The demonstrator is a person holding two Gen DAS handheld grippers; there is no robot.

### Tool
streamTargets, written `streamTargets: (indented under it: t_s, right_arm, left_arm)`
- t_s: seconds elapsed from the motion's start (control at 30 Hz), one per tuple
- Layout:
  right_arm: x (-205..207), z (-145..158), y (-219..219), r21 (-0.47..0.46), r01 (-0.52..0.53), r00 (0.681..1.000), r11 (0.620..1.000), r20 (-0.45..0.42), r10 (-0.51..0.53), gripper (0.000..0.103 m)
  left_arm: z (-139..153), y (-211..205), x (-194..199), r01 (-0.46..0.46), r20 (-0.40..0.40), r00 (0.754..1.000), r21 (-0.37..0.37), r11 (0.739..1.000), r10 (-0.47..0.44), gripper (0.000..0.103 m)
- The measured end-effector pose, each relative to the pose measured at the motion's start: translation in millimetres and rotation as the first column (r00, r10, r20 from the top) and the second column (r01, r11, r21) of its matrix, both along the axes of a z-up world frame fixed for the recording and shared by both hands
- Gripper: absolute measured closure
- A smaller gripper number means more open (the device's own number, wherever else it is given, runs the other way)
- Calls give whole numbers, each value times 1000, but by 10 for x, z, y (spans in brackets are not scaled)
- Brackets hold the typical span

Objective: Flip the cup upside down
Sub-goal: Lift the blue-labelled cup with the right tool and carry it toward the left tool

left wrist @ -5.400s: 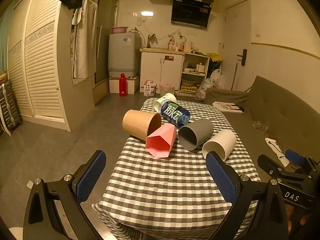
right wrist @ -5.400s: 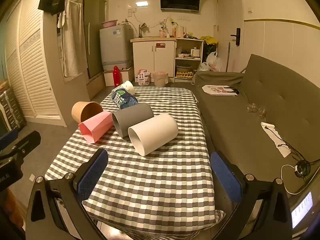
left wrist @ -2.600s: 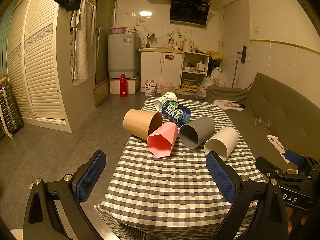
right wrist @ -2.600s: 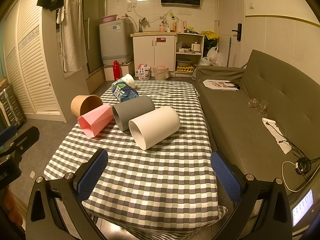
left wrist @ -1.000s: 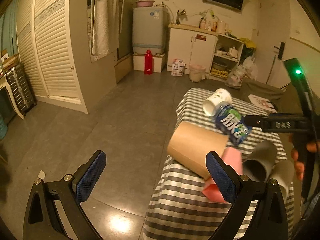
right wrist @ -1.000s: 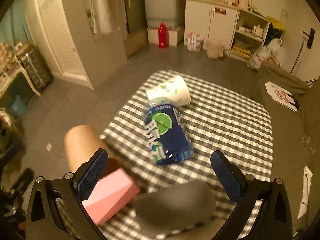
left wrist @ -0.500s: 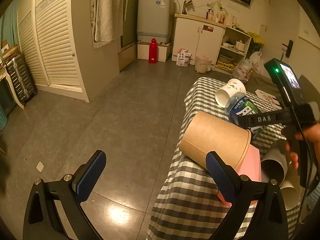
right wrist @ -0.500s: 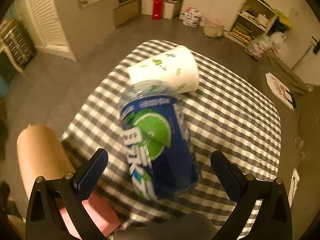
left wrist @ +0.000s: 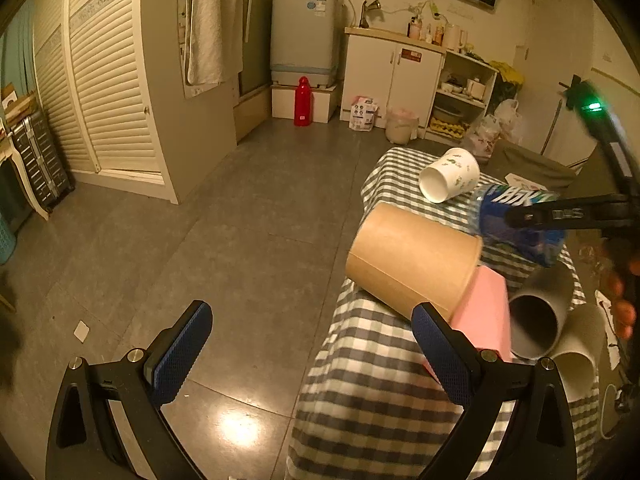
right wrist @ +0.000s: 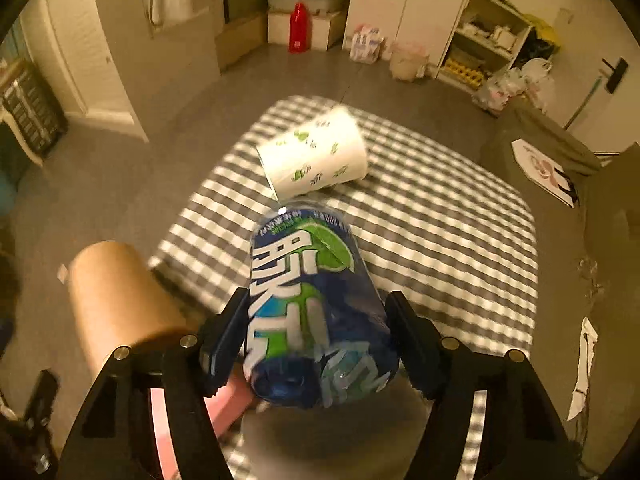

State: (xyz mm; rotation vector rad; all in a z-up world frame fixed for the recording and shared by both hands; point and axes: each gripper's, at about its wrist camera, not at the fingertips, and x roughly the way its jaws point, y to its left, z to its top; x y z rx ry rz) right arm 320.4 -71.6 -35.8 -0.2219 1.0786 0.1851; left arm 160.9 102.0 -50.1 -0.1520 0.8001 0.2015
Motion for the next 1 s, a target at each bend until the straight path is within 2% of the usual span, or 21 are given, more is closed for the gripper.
streamTargets:
  t_s: [0.23,0.37,0.47,0.57,0.73,1.0]
  right_arm:
    - [-799,580,-137,37,-39,988,999,149,33,36]
    - [-1338,698,-100,45,-65,972,997,227,53,36]
    - [-1727,592,-17,44,-90,963,995,257,76,36]
    - [-2000,360,33,41,-81,964,996,257,68,36]
    - [-2304,7,-16,27,11,964,1000,265,-18,36]
    - [-2674,-264,-68,47,43,969,998,239,-53,36]
  left_arm:
    - [155,-110,-272,18,37,999,3,1000,-18,0]
    - [198,-158,-441,25,47,999,14,1000,-26,0]
    - [207,-194,-524,21,49,999,19,1000,-22,0]
    - [202,-229,-608,23,48,999,18,1000,-23,0]
    - [212,-354,-754,37,48,998,44,998,-39,0]
    - [94,-574,-926,78,6,997,34,996,-78,0]
